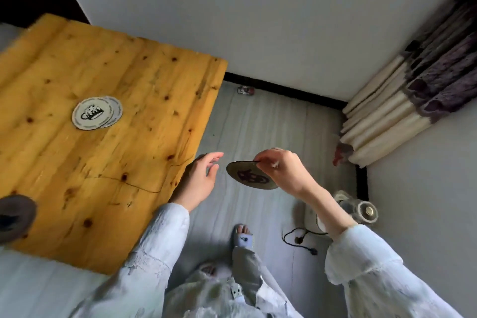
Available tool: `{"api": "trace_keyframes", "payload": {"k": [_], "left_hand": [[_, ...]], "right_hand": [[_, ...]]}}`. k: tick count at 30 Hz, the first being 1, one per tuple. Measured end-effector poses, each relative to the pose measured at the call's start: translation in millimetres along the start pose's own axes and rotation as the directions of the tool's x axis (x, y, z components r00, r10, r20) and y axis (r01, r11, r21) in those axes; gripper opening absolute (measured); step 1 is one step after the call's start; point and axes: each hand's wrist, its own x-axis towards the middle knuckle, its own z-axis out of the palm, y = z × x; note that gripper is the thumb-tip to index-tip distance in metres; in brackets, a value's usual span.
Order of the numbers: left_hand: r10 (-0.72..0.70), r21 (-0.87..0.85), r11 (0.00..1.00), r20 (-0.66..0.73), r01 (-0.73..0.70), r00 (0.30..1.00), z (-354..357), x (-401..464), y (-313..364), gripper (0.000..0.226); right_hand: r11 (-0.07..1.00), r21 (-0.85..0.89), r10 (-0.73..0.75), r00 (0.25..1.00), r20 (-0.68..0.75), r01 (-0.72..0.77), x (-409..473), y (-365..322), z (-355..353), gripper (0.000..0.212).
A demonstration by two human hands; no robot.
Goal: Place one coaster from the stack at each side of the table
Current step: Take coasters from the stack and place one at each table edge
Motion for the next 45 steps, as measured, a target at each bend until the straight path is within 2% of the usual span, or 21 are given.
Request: {"api": "trace_keyframes", "payload": {"k": [6, 11, 20, 28, 36, 40, 45], "left_hand": [[-0.064, -0.018, 0.998, -0.175, 0.062, 0.982, 1.7, 20.7, 11.1, 0.031], [-0.17, -0.055, 0.985, -0.325, 0.161, 0.93, -14.0, 31.0, -2.7, 0.032], [-0.411, -0.225, 0.91, -0.375, 0.349, 0.831, -50.8, 72.2, -54.7, 0.025], [-0.591, -0.311, 0.805, -0.355, 0.505, 0.724, -58.7, 101.1, -101.2, 0.019], [-0.66, -0.251, 0.752, -0.3, 0.61, 0.689, -71.1, 126.9, -143.5, 0.023], [-0.727, -0.305, 0.685, -0.327, 0.661, 0.603, -71.4, 133.6, -152.9, 0.03], [-0.801, -0.387, 0.598, -0.324, 0.702, 0.503, -50.5, 133.7, -152.9, 0.038]], "right_hand": [[0.976, -0.06, -0.19, 0.958, 0.214, 0.207, 82.7, -9.8, -18.0, 0.015], [0.921, -0.097, -0.312, 0.864, 0.395, 0.377, 142.6, -35.2, 2.0, 0.016], [0.846, -0.101, -0.36, 0.701, 0.616, 0.523, 240.2, -89.4, 69.8, 0.019], [0.916, -0.1, -0.219, 0.693, 0.687, 0.388, 286.9, -97.8, 122.2, 0.015], [0.93, -0.153, -0.142, 0.711, 0.689, 0.335, 331.8, -89.7, 157.6, 0.02], [0.917, -0.235, -0.05, 0.678, 0.734, 0.322, 345.7, -77.4, 166.3, 0.026], [0.924, -0.321, 0.056, 0.754, 0.655, 0.21, 340.3, -55.4, 172.8, 0.028]]}}
